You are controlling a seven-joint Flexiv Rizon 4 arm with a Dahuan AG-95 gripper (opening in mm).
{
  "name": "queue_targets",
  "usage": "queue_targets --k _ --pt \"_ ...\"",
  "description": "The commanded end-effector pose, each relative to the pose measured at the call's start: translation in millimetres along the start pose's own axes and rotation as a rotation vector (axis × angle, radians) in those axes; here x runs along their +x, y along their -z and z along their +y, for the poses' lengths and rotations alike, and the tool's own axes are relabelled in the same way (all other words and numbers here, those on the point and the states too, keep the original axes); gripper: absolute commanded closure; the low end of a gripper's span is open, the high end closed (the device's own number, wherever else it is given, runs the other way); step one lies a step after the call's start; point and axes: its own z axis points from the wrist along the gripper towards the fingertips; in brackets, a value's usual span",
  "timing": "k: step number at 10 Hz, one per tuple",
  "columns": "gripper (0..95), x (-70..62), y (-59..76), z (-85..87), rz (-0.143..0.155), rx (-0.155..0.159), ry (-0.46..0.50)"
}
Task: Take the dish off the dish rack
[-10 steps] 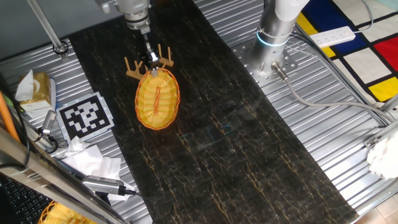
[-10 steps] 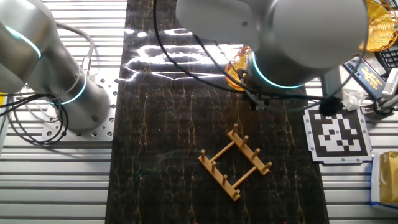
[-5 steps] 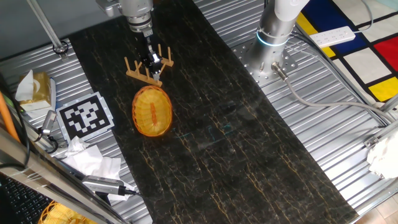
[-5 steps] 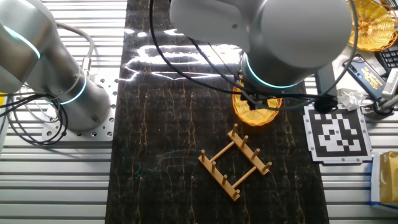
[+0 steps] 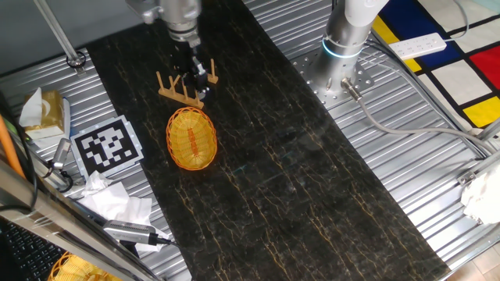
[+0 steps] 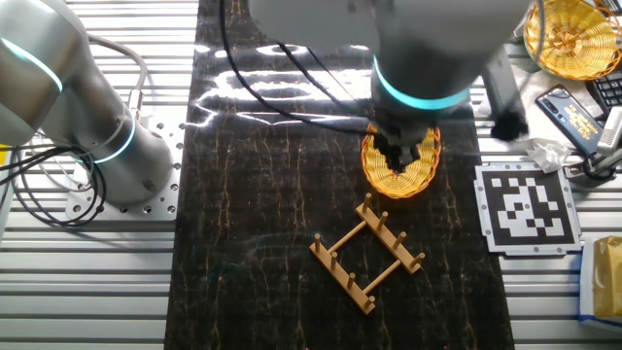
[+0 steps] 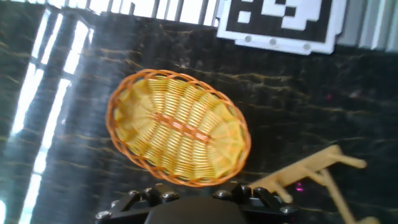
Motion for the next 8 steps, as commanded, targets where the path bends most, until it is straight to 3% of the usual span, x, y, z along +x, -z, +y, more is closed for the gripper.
queue_targets --k 1,2,3,8 --pt "38.0 4.7 5.2 -4.4 -0.122 0.209 0.098" --pt "38.0 4.8 5.3 -4.5 -0.116 0.212 0.143" --pt "57.0 4.9 5.3 -4.5 -0.108 0.212 0.172" --pt "57.0 5.1 5.6 -4.7 -0.100 0.202 0.220"
